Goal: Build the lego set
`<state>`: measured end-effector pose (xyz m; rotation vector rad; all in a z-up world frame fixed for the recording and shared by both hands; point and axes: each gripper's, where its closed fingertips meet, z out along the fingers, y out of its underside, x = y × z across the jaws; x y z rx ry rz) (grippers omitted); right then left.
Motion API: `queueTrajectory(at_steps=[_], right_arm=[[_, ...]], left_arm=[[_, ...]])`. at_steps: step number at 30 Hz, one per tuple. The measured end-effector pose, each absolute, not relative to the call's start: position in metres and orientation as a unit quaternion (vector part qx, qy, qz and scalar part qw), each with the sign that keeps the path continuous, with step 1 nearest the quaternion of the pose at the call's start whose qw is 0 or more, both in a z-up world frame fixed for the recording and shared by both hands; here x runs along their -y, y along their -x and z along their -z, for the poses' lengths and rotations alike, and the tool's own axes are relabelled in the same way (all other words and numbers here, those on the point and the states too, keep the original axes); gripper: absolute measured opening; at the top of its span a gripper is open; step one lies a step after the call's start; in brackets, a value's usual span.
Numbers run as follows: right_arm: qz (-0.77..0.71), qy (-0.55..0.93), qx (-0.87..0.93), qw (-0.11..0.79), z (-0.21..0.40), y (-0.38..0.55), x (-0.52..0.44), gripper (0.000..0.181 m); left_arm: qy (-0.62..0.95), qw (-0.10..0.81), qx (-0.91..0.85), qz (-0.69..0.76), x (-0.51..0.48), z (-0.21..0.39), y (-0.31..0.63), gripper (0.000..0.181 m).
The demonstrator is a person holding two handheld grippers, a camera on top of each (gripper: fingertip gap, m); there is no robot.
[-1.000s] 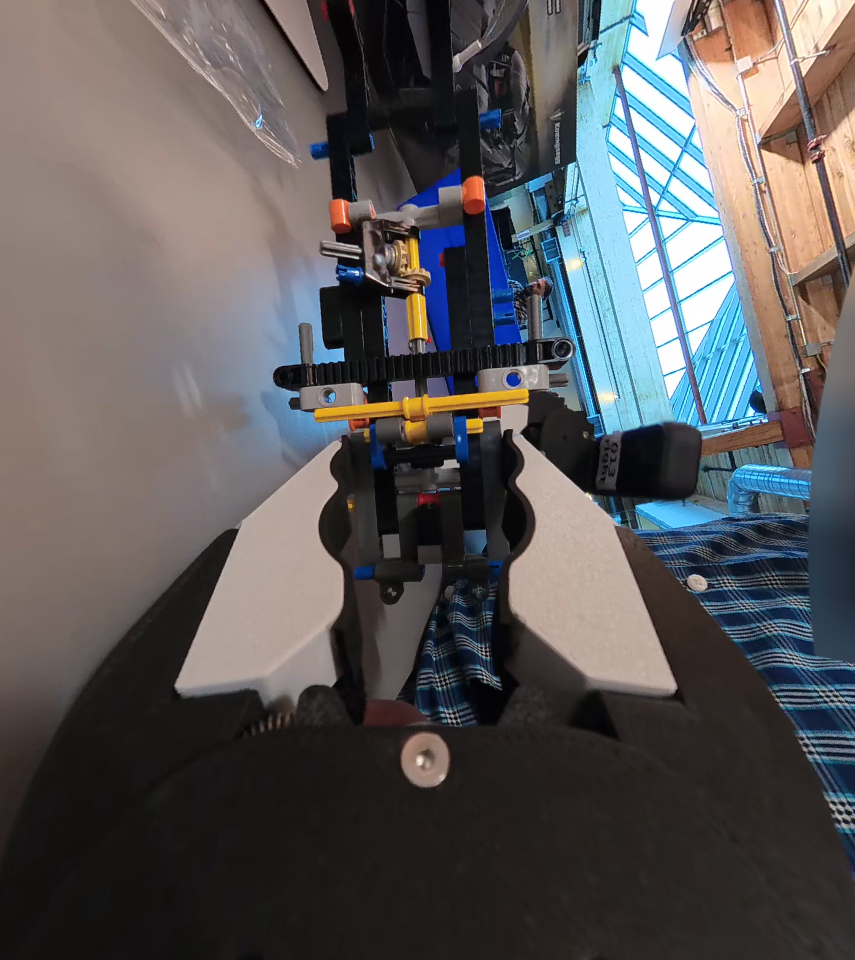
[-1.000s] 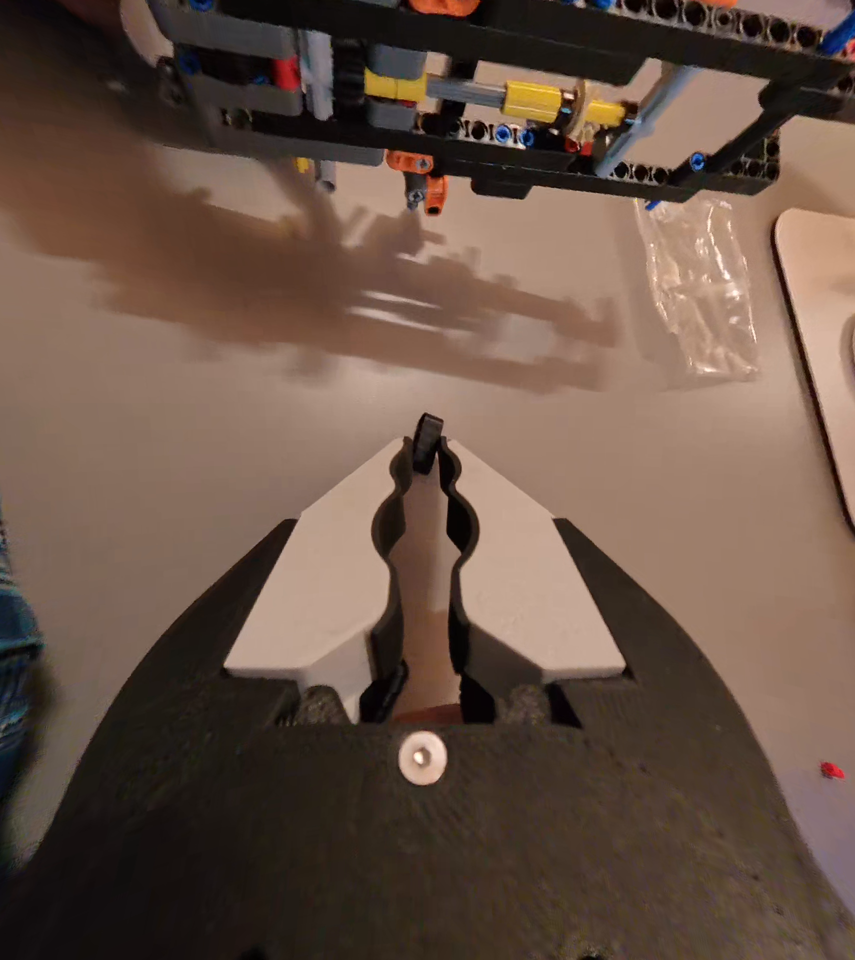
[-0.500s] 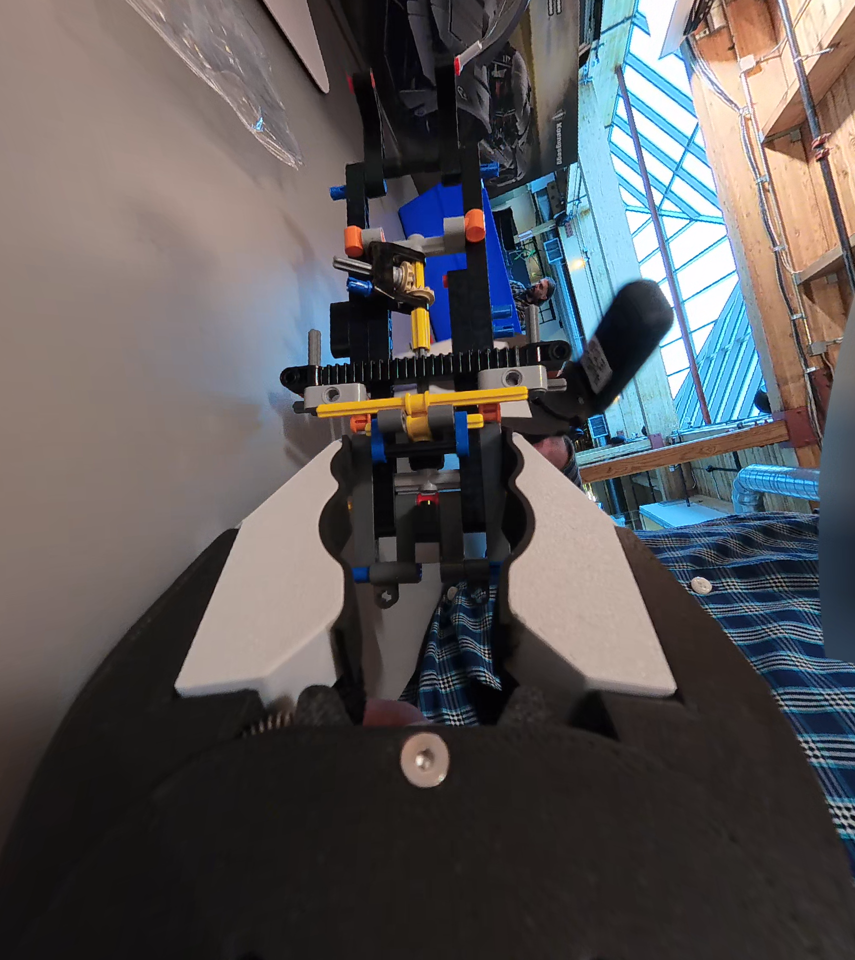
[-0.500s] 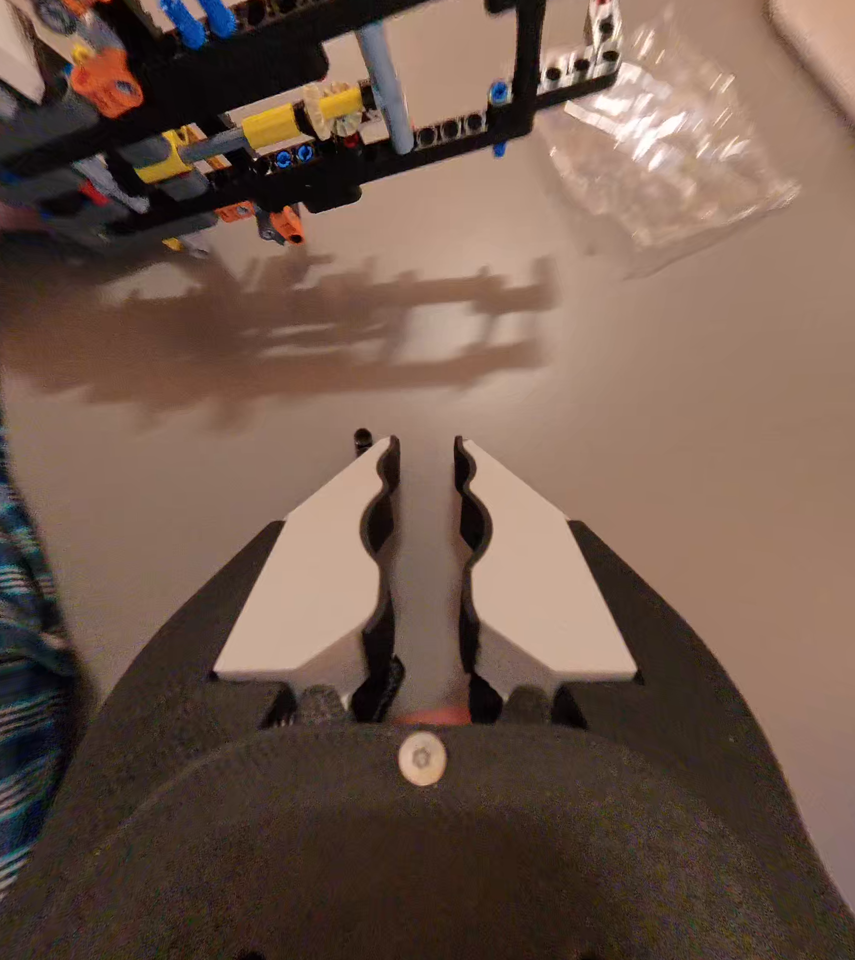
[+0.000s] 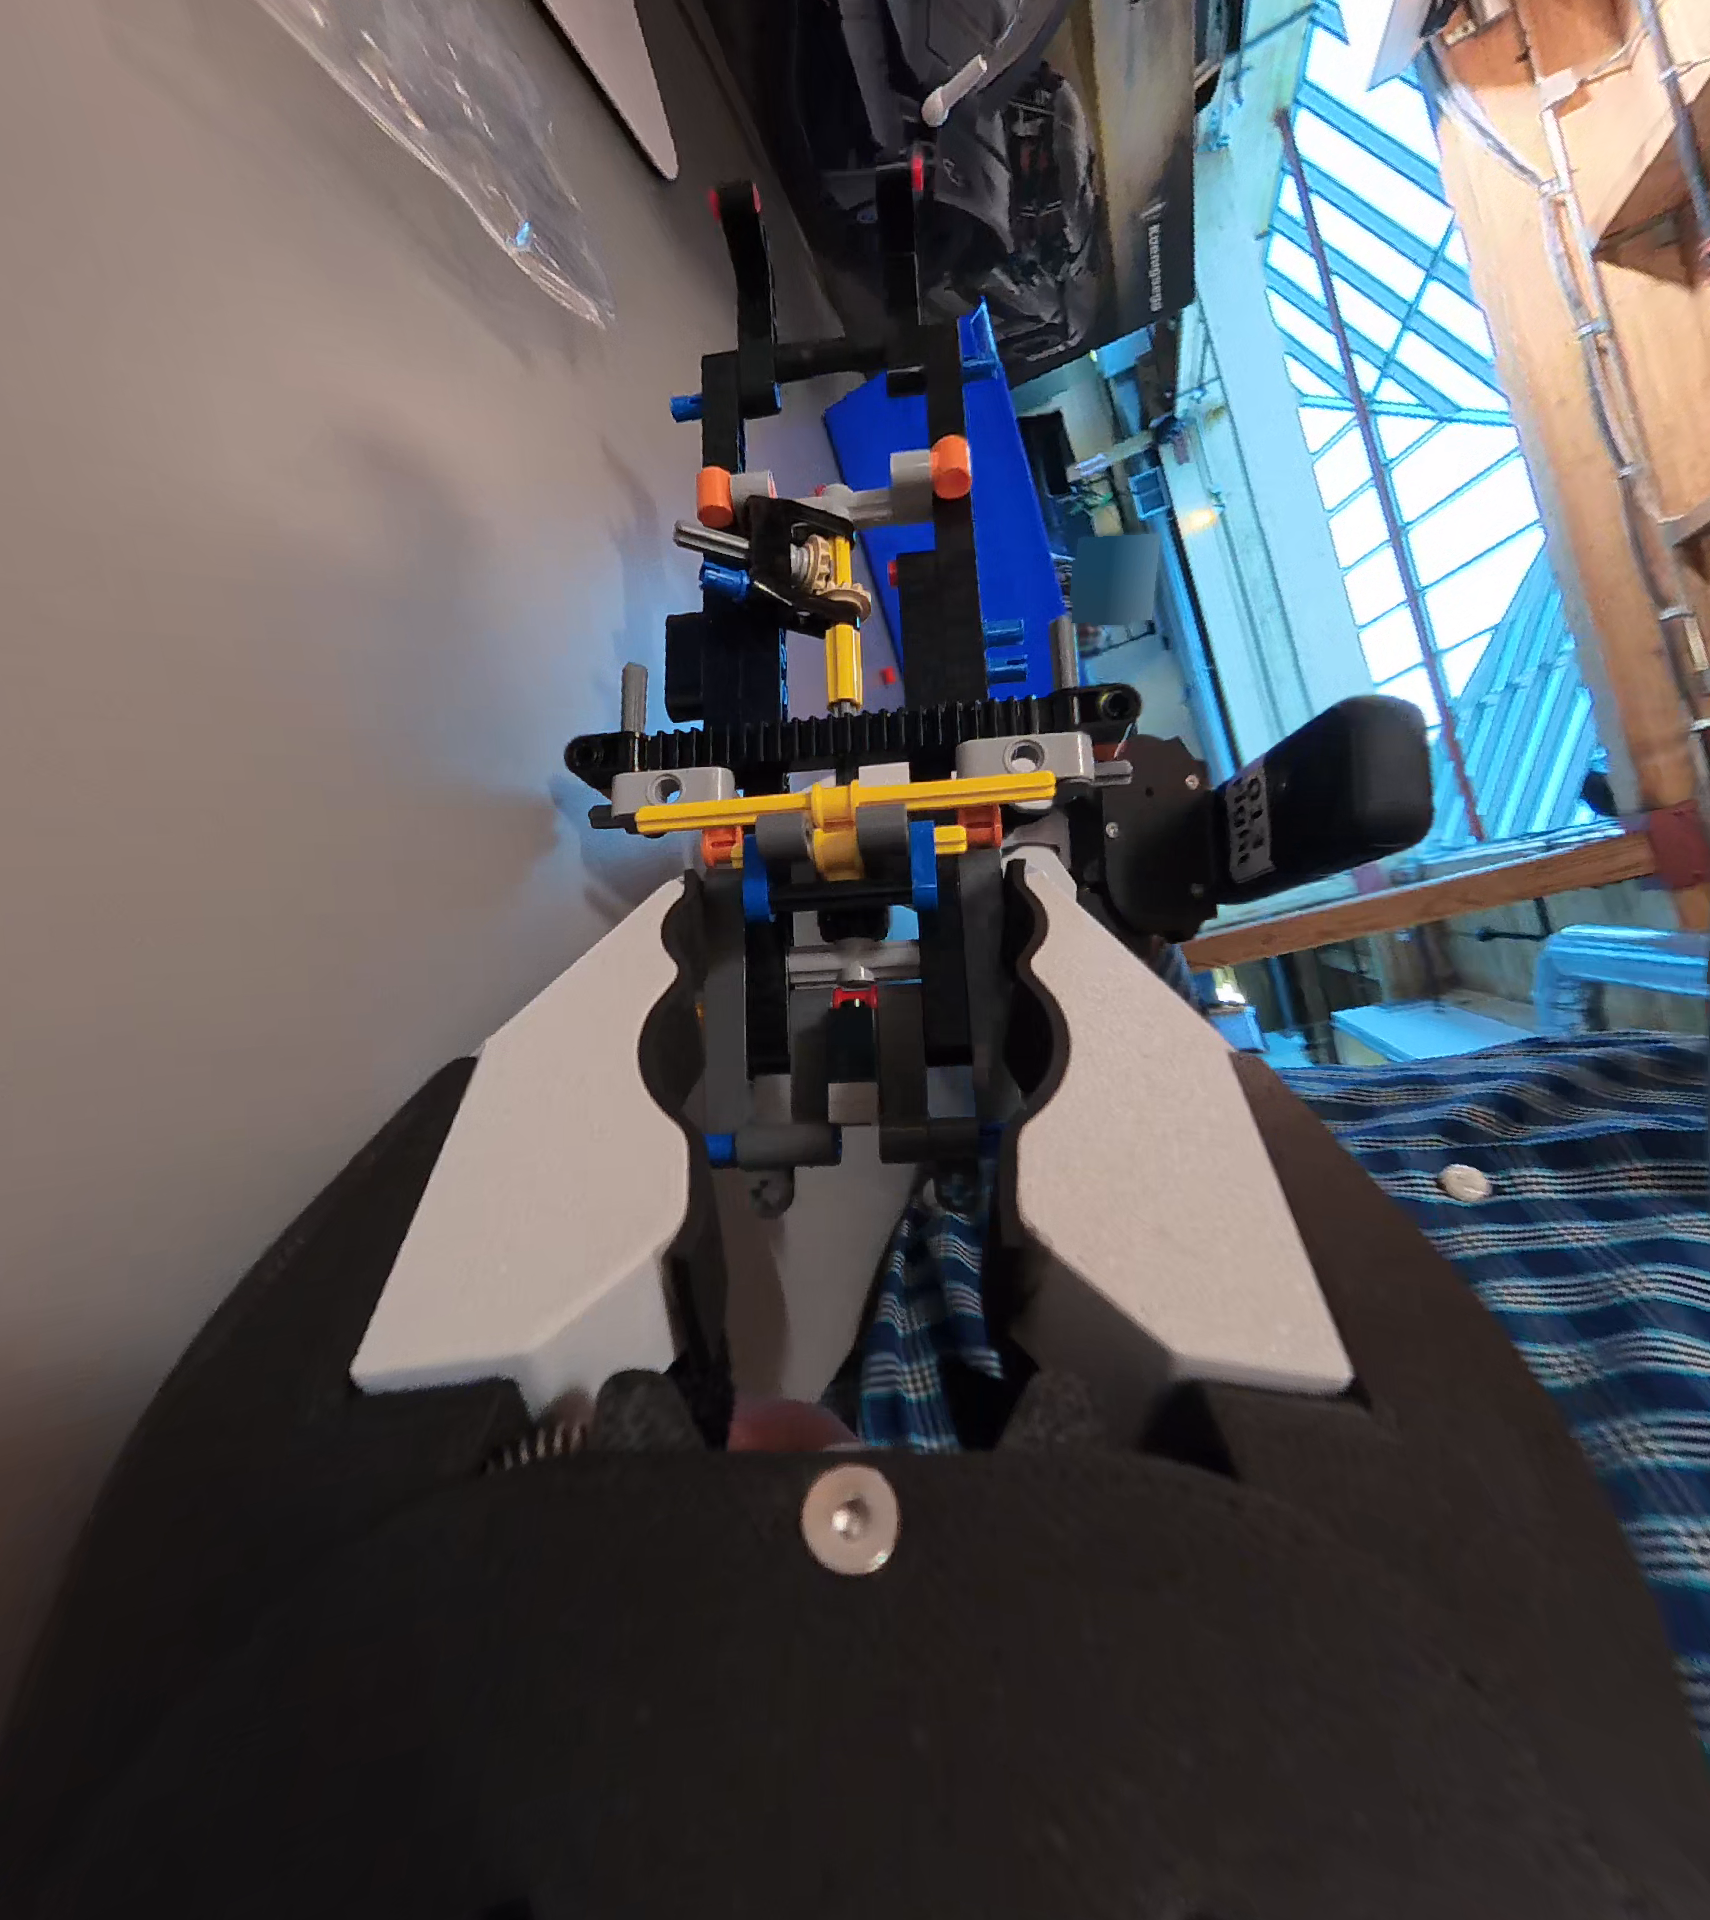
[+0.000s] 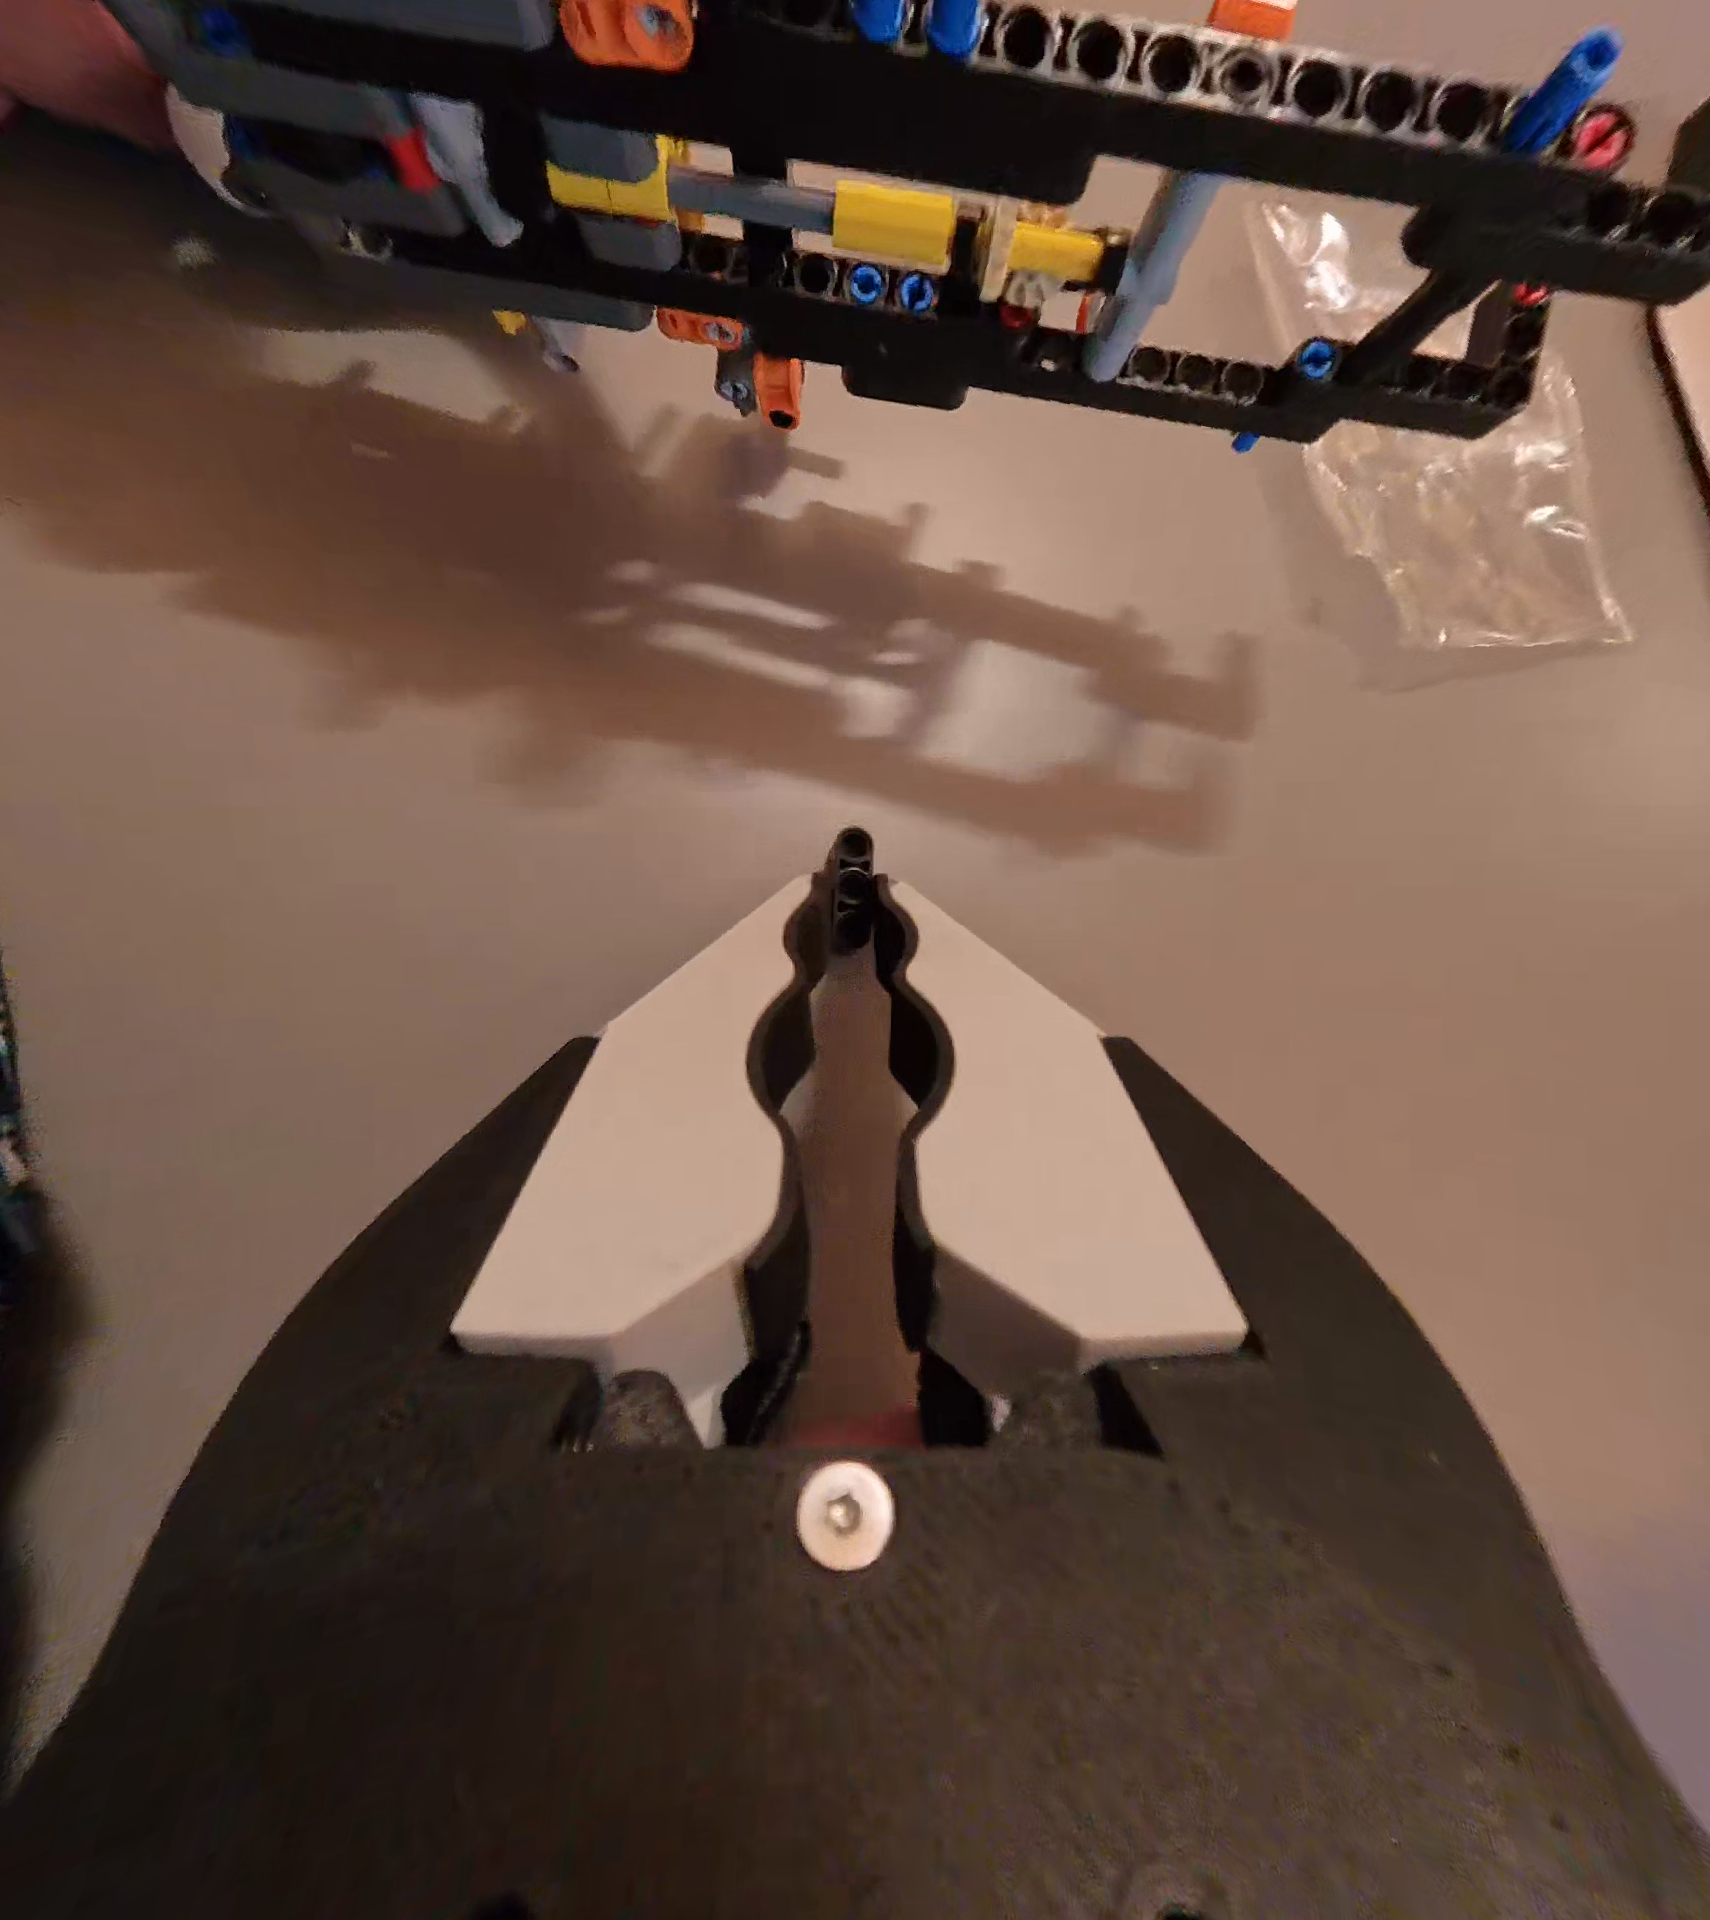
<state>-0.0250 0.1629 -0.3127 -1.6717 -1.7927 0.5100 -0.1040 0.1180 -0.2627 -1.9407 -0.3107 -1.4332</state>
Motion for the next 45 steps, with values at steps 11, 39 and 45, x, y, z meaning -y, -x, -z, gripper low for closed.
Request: queueTrajectory(at_steps=[11, 39, 45], right_arm=[[-0.414, 0.708, 0.475, 0.317, 0.259, 0.052, -0.167, 0.004], [-0.521, 0.715, 0.348, 0.311, 0.238, 0.089, -0.182, 0.004], [-0.522, 0.717, 0.323, 0.329, 0.226, 0.079, -0.196, 0.003]], left_arm=[[0.769, 0.4, 0.133, 0.48, -0.125, 0.268, 0.102, 0.053], [0.797, 0.42, 0.125, 0.416, -0.145, 0.272, 0.068, 0.054], [0.804, 0.431, 0.121, 0.391, -0.151, 0.273, 0.07, 0.054]])
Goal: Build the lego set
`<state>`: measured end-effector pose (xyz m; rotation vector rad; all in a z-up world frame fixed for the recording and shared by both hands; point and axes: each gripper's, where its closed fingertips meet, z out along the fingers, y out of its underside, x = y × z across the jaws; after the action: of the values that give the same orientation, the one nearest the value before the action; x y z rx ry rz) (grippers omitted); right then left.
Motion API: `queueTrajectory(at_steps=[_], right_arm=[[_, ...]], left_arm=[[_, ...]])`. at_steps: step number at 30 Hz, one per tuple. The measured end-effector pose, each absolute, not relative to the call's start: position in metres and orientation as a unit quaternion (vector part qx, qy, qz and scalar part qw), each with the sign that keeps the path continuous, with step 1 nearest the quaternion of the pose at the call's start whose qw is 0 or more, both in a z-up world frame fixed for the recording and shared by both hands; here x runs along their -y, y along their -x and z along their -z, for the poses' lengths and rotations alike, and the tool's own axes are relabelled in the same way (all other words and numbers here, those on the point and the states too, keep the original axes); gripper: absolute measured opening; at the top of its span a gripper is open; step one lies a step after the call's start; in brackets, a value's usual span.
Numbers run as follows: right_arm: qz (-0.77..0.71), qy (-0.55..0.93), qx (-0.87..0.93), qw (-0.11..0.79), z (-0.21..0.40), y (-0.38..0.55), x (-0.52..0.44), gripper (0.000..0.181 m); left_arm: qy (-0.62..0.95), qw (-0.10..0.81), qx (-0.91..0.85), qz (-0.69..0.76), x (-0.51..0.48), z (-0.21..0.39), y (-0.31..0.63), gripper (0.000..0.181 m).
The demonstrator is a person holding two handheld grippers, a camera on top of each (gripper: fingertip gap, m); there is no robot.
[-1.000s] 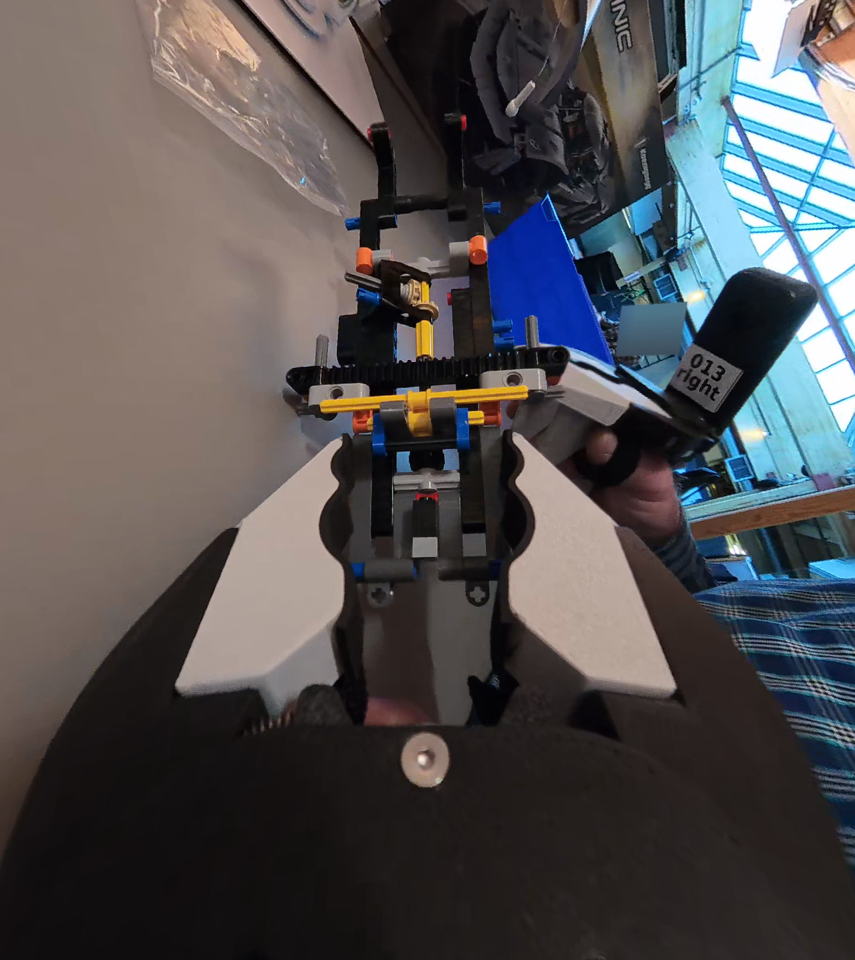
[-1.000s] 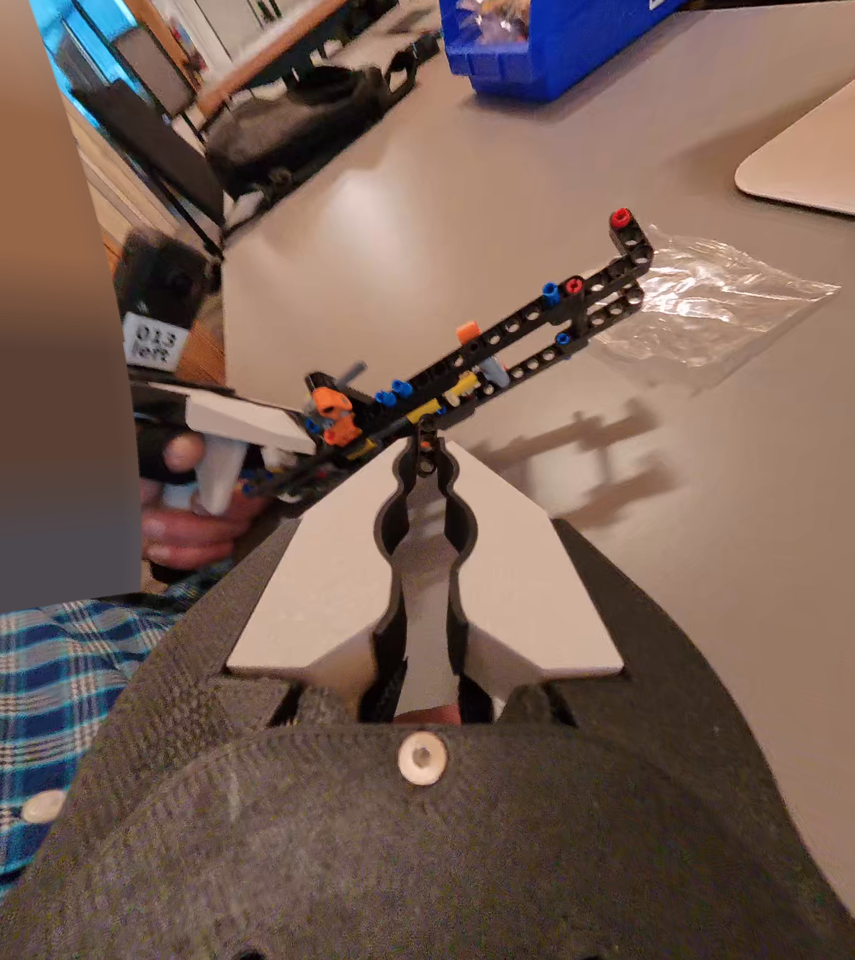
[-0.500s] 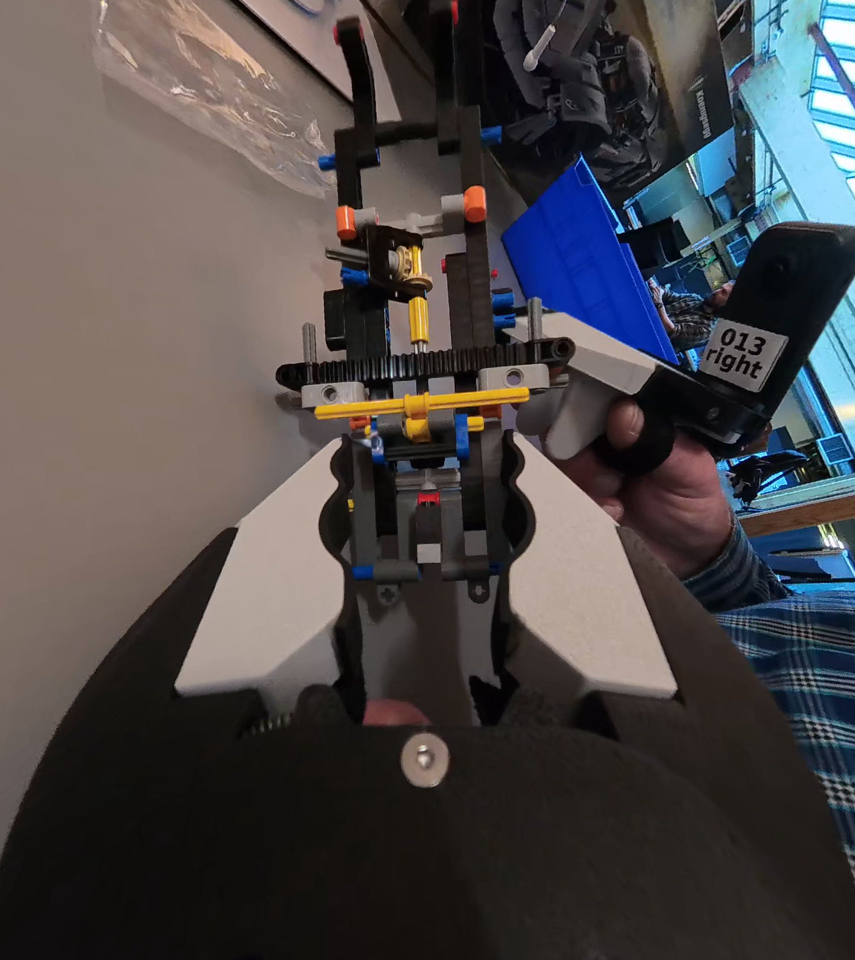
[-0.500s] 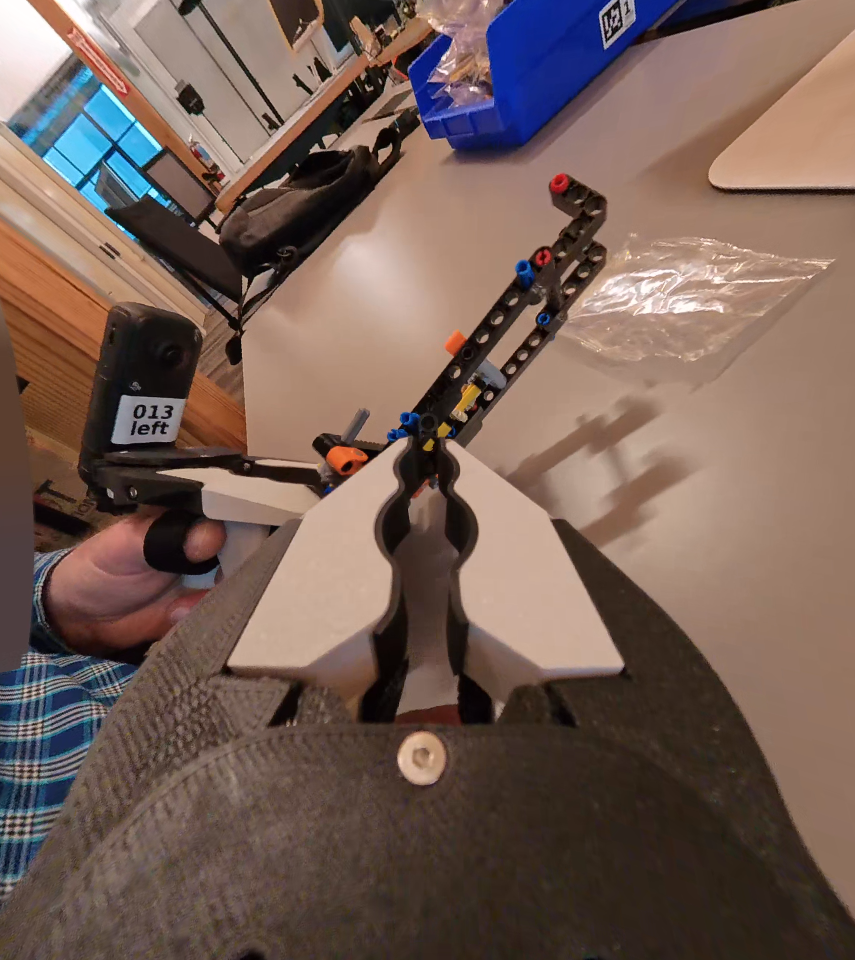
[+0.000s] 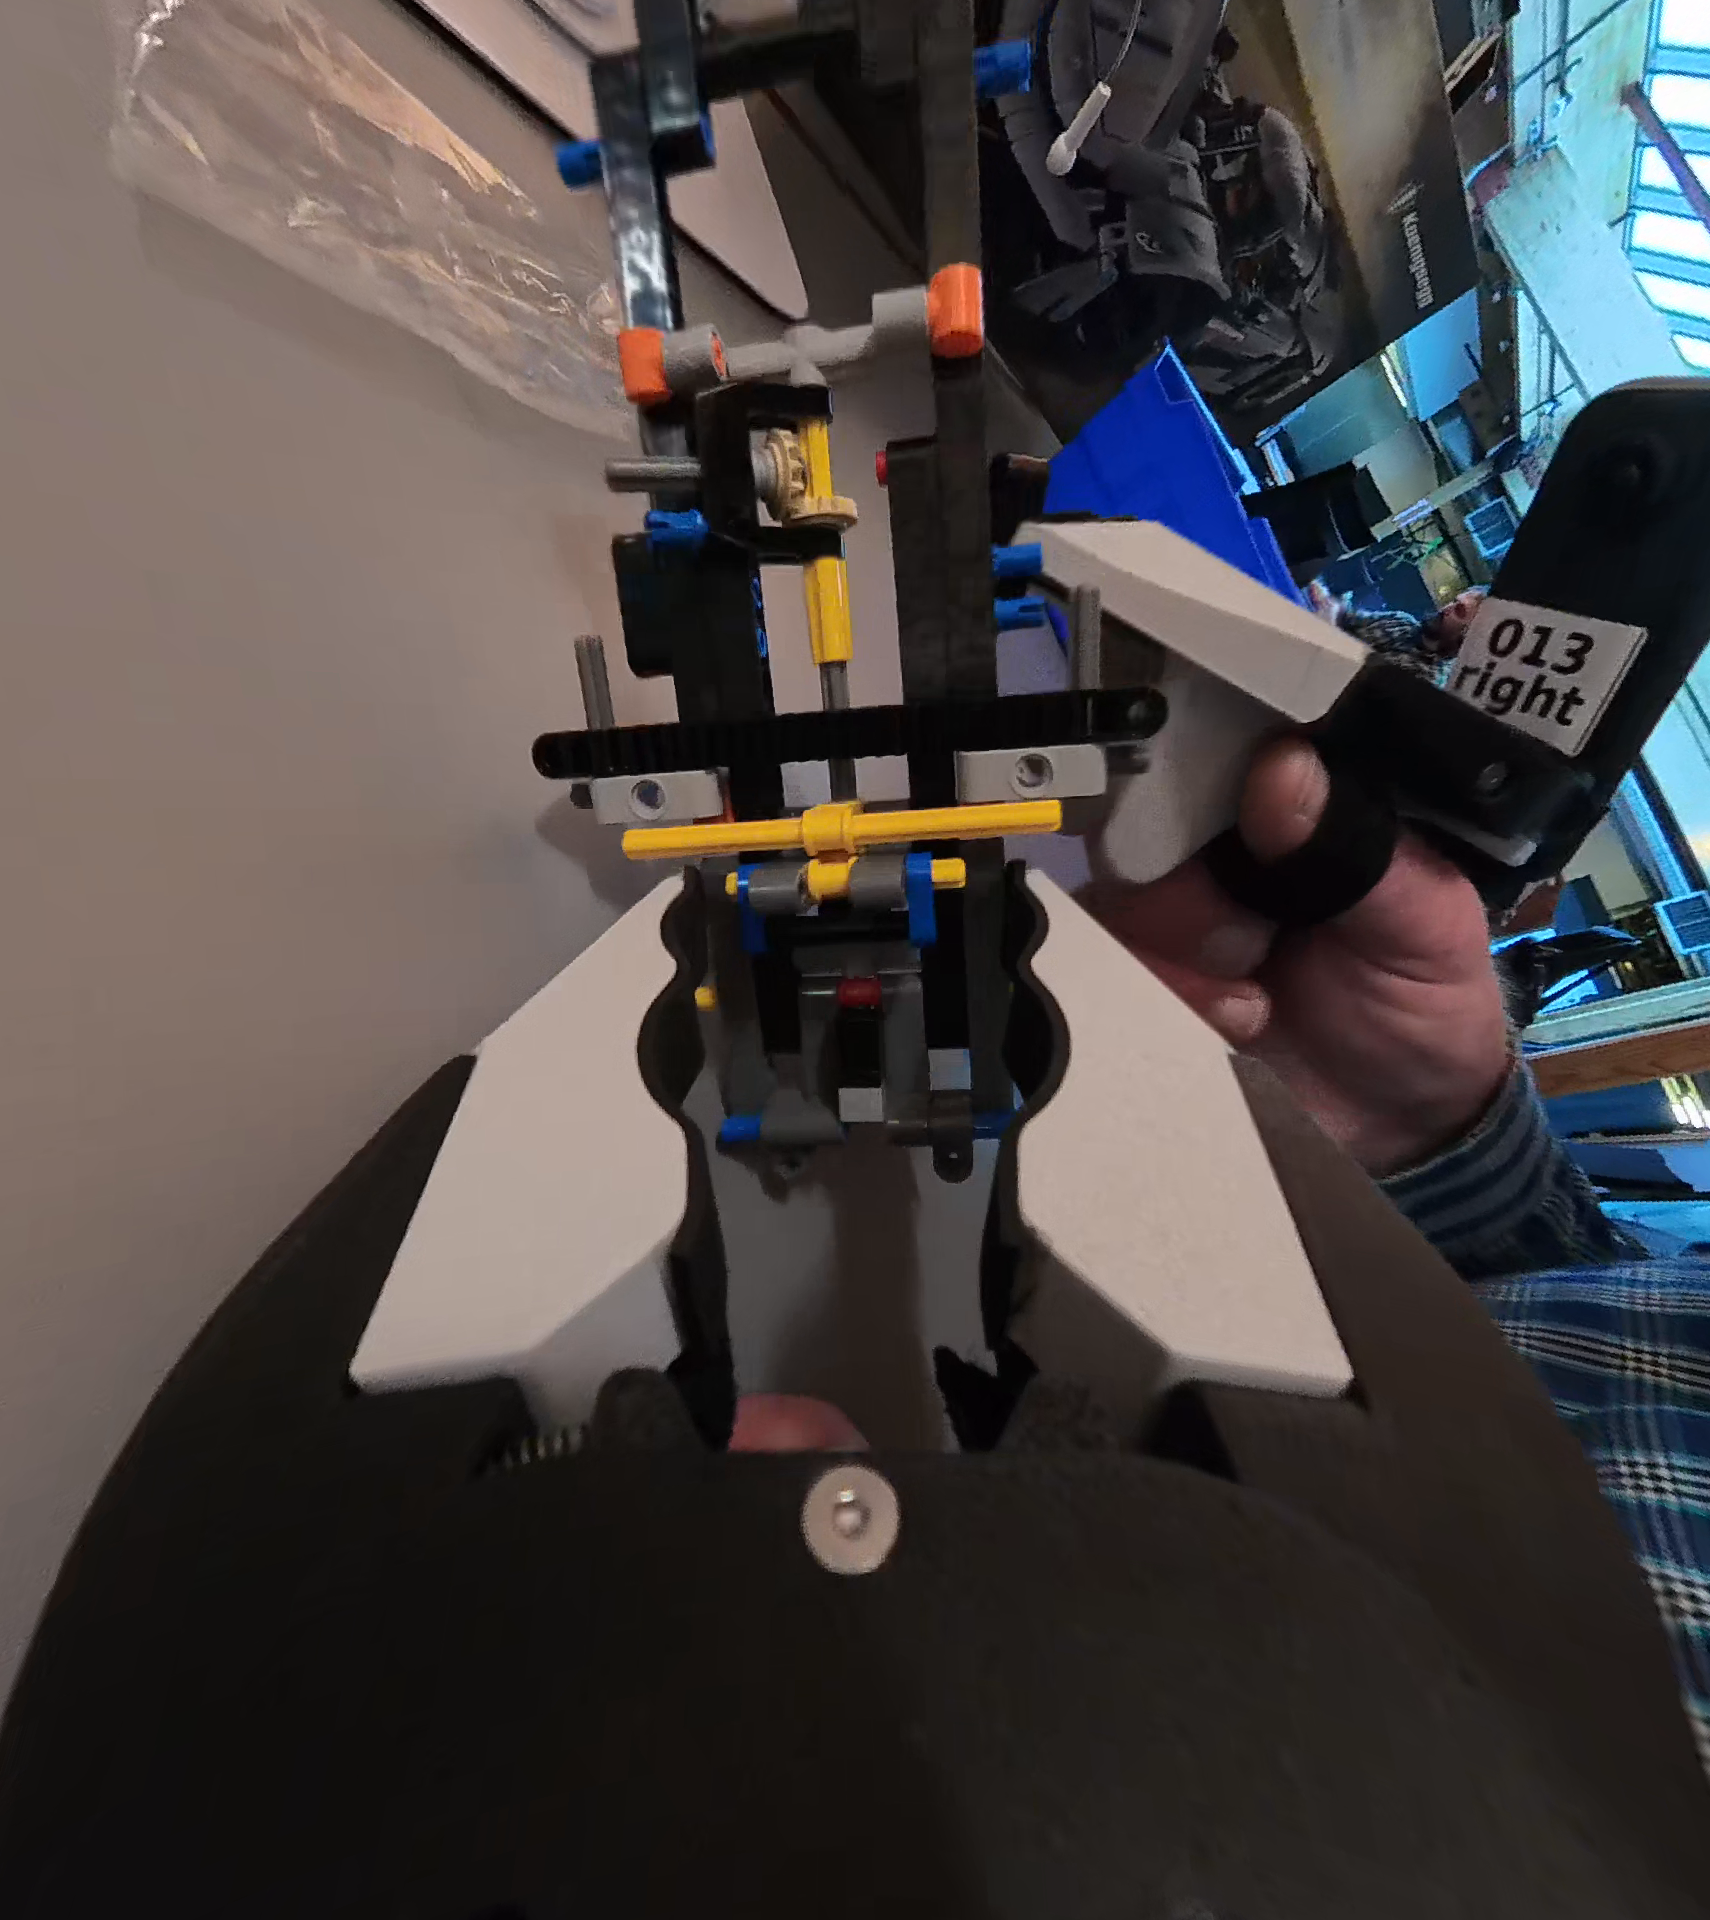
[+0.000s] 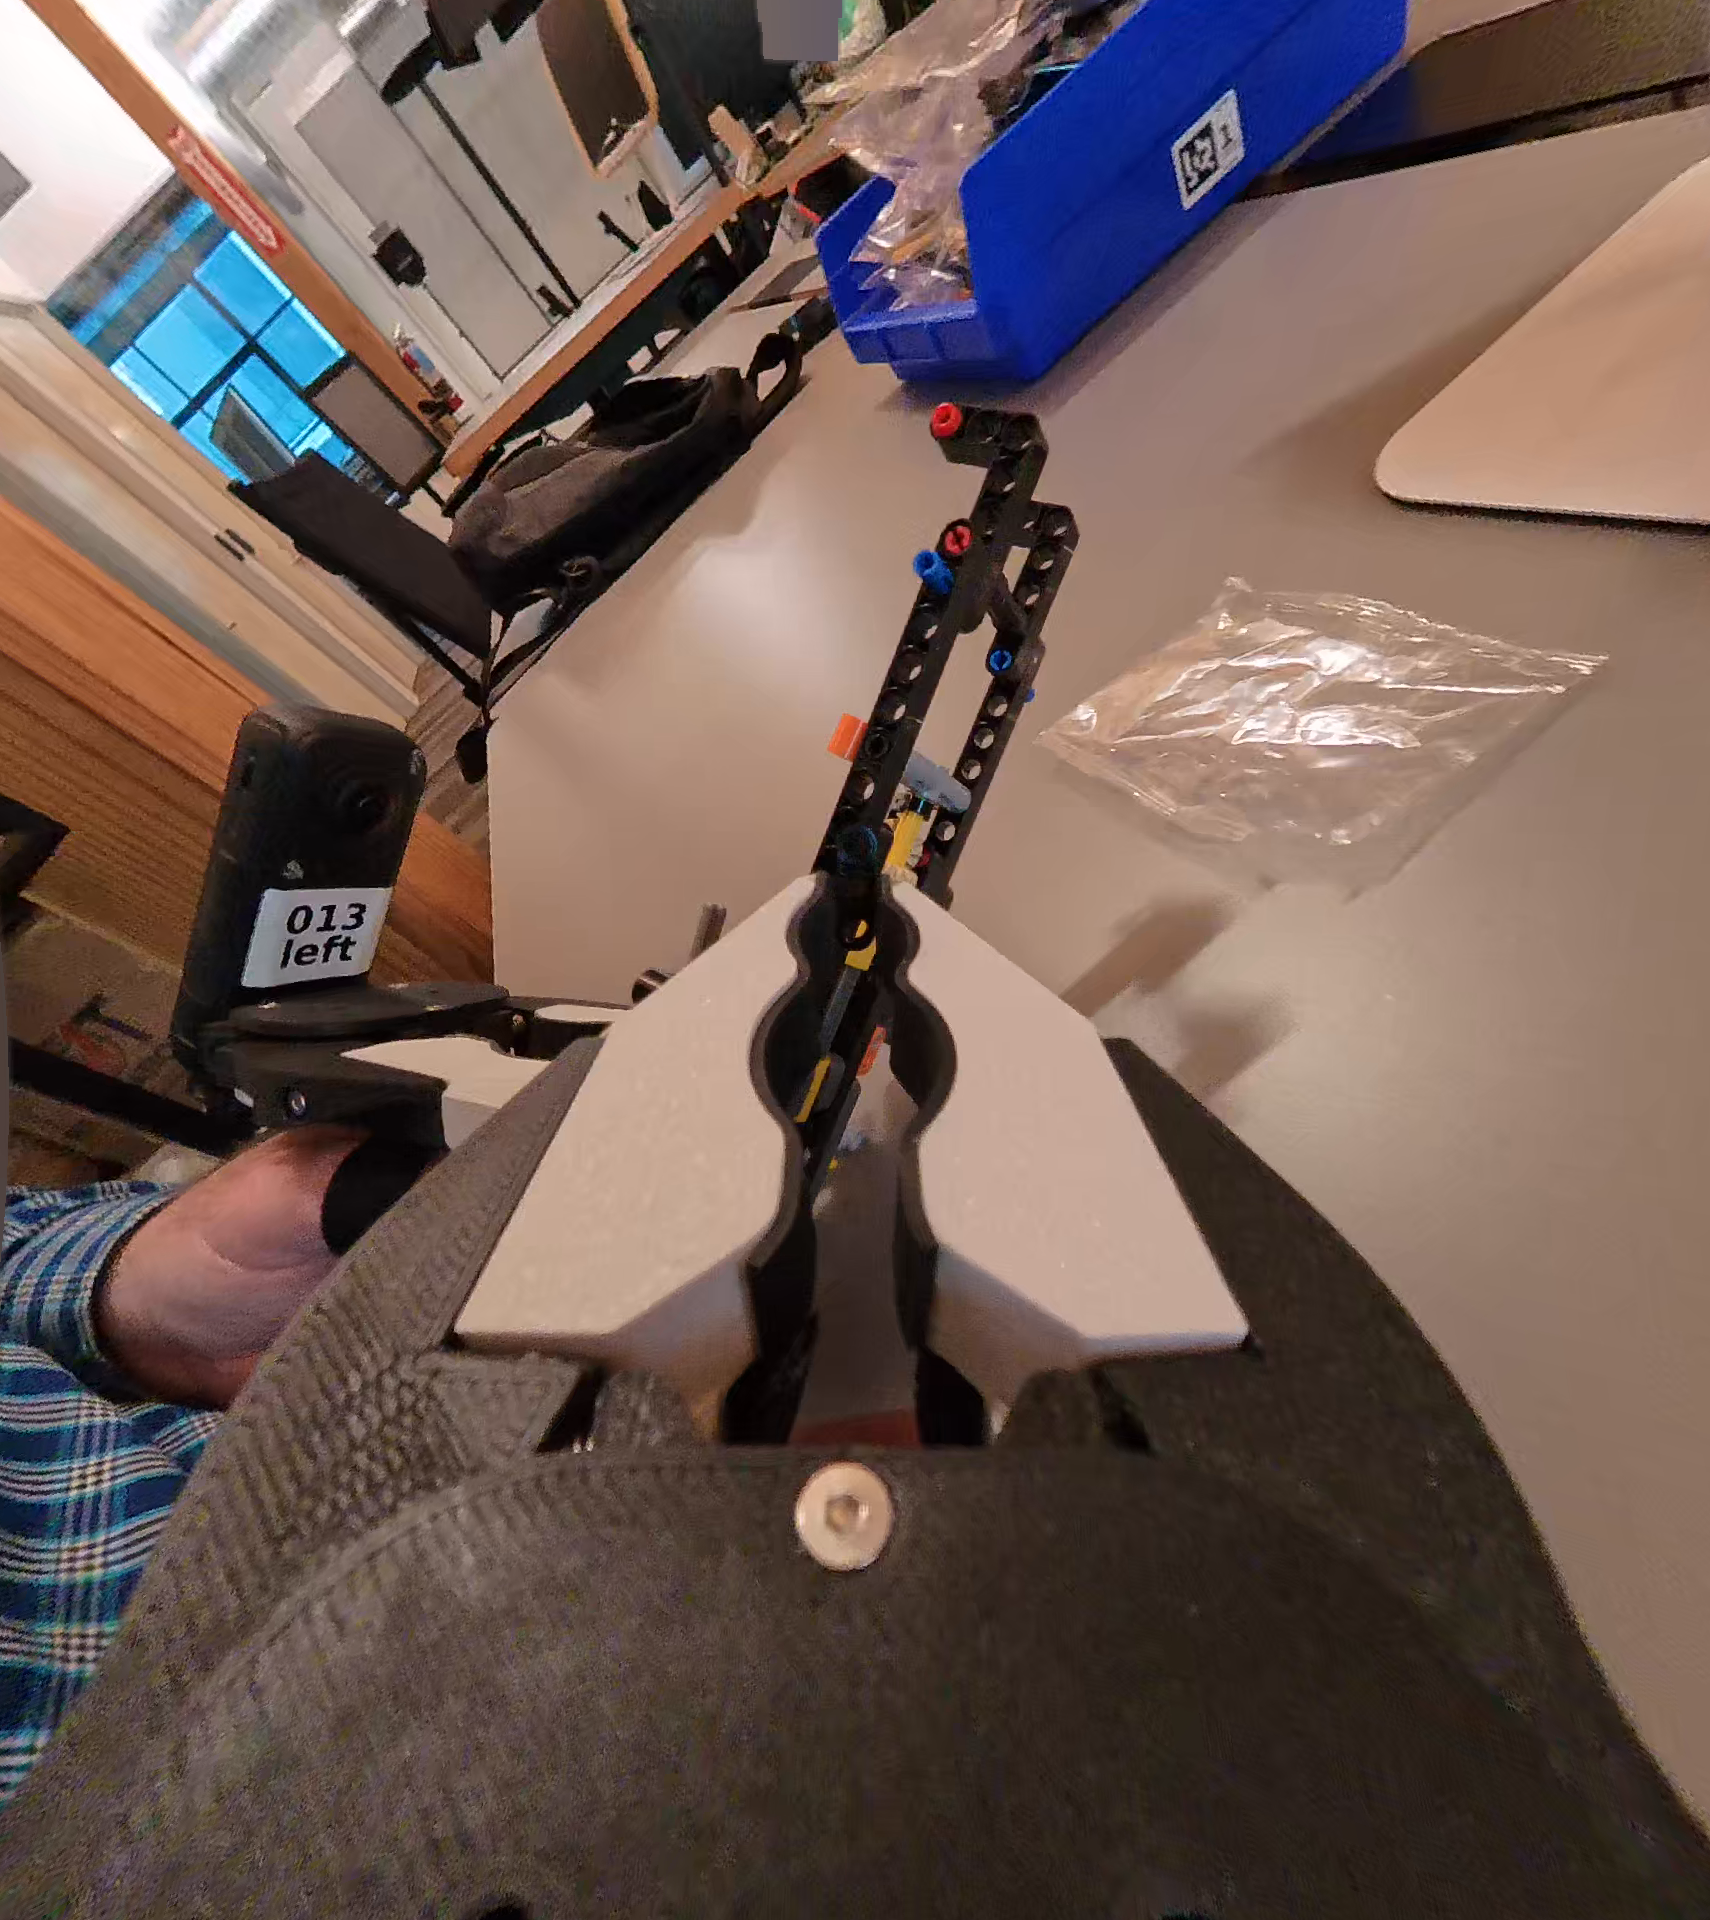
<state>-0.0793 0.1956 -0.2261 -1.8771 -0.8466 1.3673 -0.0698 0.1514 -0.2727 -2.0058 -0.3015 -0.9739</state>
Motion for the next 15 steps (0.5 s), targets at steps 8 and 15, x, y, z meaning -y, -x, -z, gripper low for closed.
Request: queueTrajectory(at_steps=[8, 15], right_arm=[[-0.559, 0.738, 0.229, 0.302, 0.231, 0.056, -0.202, 0.004], [-0.568, 0.759, 0.169, 0.268, 0.25, 0.042, -0.204, 0.003]], left_arm=[[0.83, 0.439, 0.08, 0.334, -0.159, 0.277, 0.068, 0.054], [0.85, 0.436, 0.051, 0.291, -0.161, 0.283, 0.068, 0.054]])
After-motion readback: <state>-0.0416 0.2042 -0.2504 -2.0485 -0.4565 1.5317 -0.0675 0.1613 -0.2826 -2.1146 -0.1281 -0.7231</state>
